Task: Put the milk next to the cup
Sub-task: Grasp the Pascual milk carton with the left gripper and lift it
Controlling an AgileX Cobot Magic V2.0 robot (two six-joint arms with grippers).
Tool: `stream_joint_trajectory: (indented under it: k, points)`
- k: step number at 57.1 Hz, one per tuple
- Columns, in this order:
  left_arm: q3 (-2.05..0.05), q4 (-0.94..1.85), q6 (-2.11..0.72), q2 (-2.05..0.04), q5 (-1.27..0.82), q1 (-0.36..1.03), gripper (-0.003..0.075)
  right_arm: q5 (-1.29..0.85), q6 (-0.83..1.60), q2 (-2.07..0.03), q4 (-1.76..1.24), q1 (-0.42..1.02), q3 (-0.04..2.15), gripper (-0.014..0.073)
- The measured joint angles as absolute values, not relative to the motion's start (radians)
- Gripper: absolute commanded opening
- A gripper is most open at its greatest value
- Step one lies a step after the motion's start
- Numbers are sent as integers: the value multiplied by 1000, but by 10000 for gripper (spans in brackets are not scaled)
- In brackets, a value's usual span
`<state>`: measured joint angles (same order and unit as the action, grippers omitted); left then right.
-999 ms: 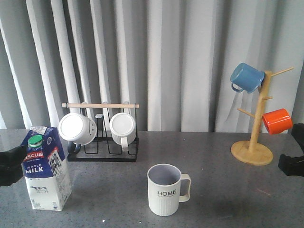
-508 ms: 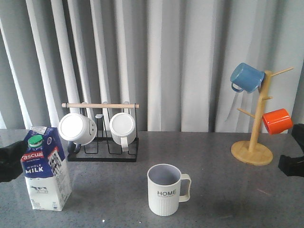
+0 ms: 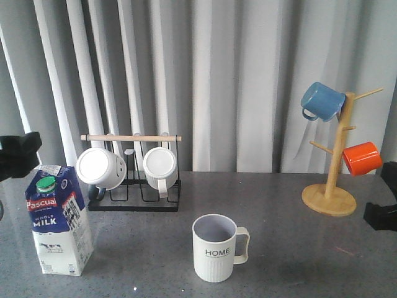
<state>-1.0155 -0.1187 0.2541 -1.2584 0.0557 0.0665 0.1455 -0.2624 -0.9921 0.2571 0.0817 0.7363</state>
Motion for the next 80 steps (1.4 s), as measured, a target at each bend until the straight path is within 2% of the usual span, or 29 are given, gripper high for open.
stream_joint_trajectory:
  k: [7,20,42,47,65,72,80]
  points:
    - [-1094,-119,257,-1347,12,66,552,146,-262,-992,257,82,736,-8]
    - [-1105,-119,272,-1477,-43,66,552,146,-262,-992,257,82,736,-8]
    - [-1105,-119,272,-1562,-53,66,533,146,-262,-992,257,82,736,-8]
    - [-1105,-119,272,-1577,-53,66,478,146,-262,-992,257,82,736,-8]
    - [-1105,-119,272,-1591,-54,66,200,146,-262,-992,257,82,736,-8]
    - [-1105,-119,272,-1591,-54,66,136,146,-262,-992,257,82,736,-8]
    - [-1105,-119,272,-1591,-54,66,100,146,-262,-992,257,82,736,-8]
